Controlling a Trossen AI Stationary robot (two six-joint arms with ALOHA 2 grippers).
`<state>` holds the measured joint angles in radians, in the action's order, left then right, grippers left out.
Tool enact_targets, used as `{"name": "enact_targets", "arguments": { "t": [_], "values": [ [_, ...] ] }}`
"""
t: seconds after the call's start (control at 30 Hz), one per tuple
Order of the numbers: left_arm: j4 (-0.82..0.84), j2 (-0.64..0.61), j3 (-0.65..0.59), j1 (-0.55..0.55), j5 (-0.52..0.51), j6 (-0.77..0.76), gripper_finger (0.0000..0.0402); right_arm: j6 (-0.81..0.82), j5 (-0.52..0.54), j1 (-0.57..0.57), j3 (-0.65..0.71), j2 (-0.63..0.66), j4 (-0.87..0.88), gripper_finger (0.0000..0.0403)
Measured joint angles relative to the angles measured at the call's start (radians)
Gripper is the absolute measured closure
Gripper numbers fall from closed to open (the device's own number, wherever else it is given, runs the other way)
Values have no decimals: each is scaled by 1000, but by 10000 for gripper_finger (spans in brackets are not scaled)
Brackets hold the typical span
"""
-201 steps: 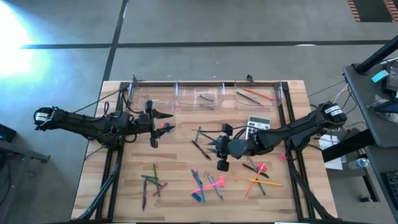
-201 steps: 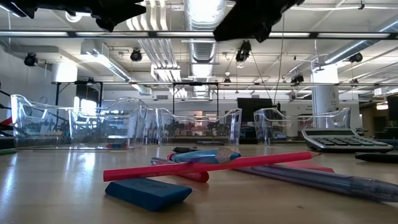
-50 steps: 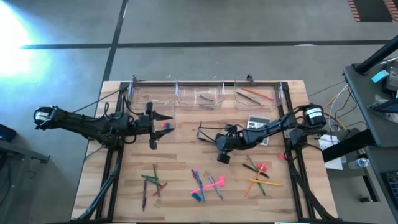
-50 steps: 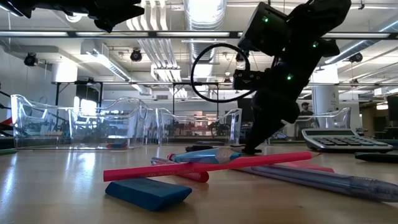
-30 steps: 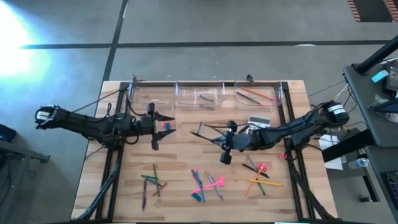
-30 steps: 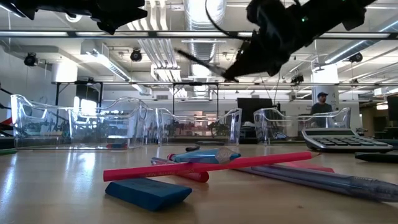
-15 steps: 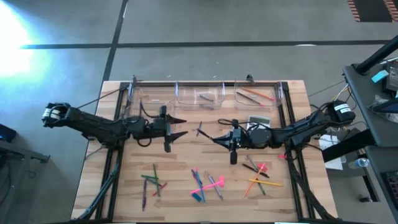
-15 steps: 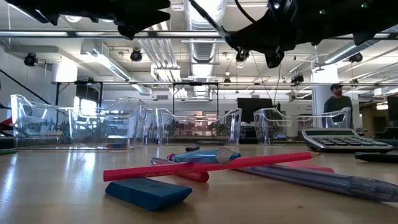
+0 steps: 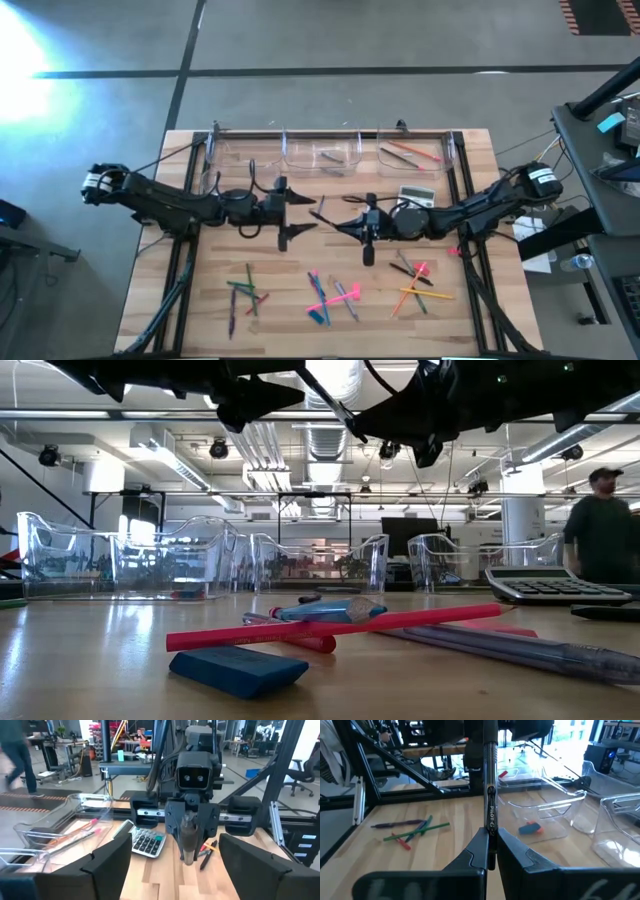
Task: Sort crayons/erasers/pens/pencils in bins
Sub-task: Put the black pen into the top left transparent bin
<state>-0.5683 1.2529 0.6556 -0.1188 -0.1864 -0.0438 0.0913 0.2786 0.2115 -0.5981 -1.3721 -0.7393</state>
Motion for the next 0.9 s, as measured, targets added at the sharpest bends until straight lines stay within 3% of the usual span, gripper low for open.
{"name": "enact_targets", "arguments": {
  "t": [0.17,0.3,0.47,0.7,0.9],
  "values": [
    [-3,6,7,0,0,1,119,1,-1,0,0,-4,0,385],
    [-17,6,8,0,0,-1,153,3,-2,0,0,-4,1,385],
    [-26,6,8,0,0,0,233,5,-25,0,0,-4,0,385],
    [-25,5,7,-1,20,44,378,4,-13,-2,0,-4,1,385],
    [-22,5,6,-2,17,50,381,61,-10,-3,0,-4,6,374]
  ]
}}
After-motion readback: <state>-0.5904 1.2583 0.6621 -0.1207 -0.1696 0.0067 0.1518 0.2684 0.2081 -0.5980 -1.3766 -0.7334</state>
